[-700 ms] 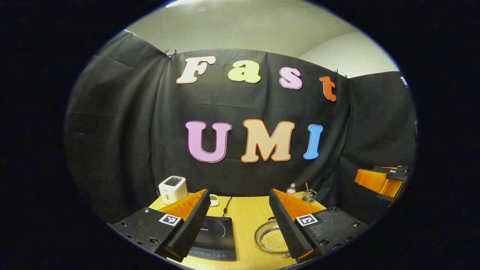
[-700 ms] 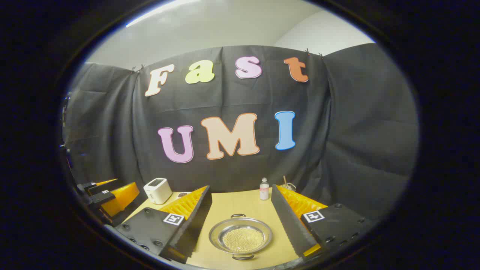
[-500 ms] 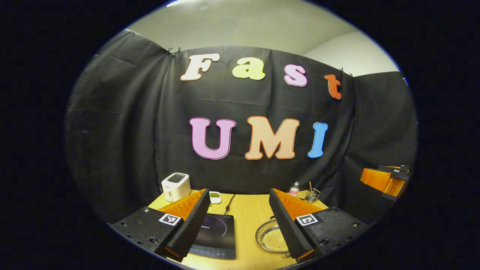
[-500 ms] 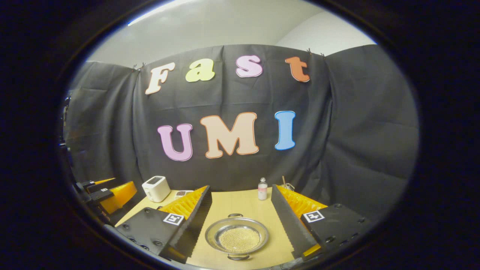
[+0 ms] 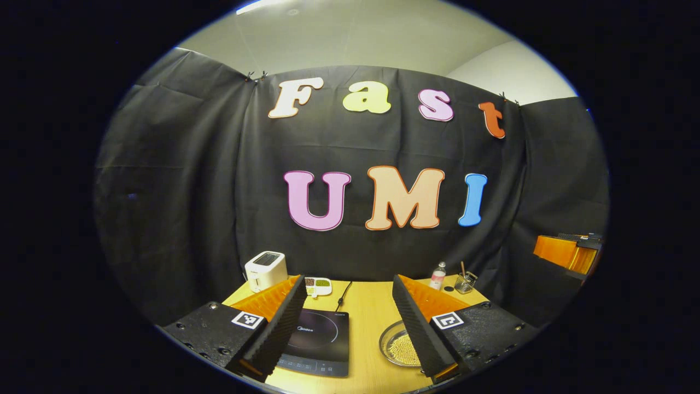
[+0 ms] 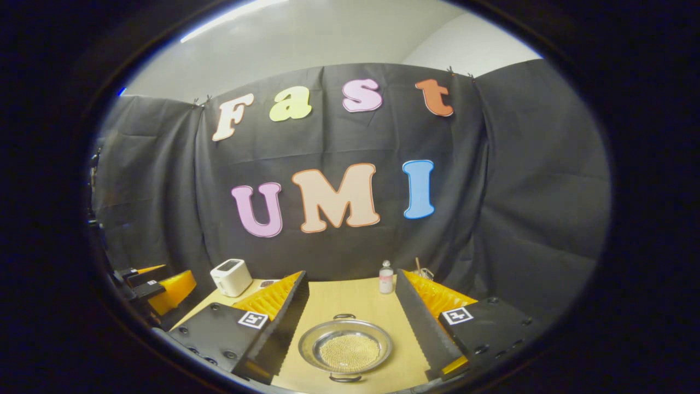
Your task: First push the handle of the pot to place it horizontally, then grasp the pot with both hands and set it on the induction cooktop.
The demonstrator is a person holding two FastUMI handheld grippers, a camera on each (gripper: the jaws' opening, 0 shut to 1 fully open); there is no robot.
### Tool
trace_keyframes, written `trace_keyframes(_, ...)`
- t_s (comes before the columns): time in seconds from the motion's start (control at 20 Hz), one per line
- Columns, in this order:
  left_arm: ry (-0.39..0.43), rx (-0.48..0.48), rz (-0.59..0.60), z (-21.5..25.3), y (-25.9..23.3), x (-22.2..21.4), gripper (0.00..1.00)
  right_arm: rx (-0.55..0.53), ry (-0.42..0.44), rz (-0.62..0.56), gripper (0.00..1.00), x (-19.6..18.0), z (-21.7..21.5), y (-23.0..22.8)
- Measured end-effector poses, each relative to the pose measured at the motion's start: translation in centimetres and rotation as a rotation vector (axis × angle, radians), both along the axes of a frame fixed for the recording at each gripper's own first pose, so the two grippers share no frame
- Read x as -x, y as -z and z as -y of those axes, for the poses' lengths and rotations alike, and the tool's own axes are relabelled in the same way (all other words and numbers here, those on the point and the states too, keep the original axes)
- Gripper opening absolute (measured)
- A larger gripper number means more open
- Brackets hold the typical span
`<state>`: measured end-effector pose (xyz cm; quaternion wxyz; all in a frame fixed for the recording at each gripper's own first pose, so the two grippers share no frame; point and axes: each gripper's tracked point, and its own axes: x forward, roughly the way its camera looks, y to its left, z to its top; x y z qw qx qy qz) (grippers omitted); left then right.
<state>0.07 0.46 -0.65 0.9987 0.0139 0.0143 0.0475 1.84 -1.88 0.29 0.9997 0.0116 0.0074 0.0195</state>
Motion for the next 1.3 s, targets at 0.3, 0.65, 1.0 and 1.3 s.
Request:
trace_keyframes(0.3, -0.039, -0.007, -0.006, -0.7, 0.1, 0.6, 0.93, -0.003, -0.029, -0.020, 0.92, -0.2, -0.3, 0.6)
trace_keyframes(0.65, -0.047, -0.027, 0.002, -1.3, -0.4, 1.2, 0.97, -0.006, -0.060, -0.046, 0.98, -0.1, -1.6, 2.0)
trace_keyframes(1.0, -0.038, -0.026, -0.002, -1.1, 0.0, 0.9, 0.93, -0.024, -0.065, -0.094, 0.34, -0.2, -2.1, 4.1)
trace_keyframes(1.3, -0.032, -0.040, -0.006, -1.0, 0.0, 0.5, 0.93, 0.019, -0.098, -0.159, 0.31, -0.9, -2.7, 6.6)
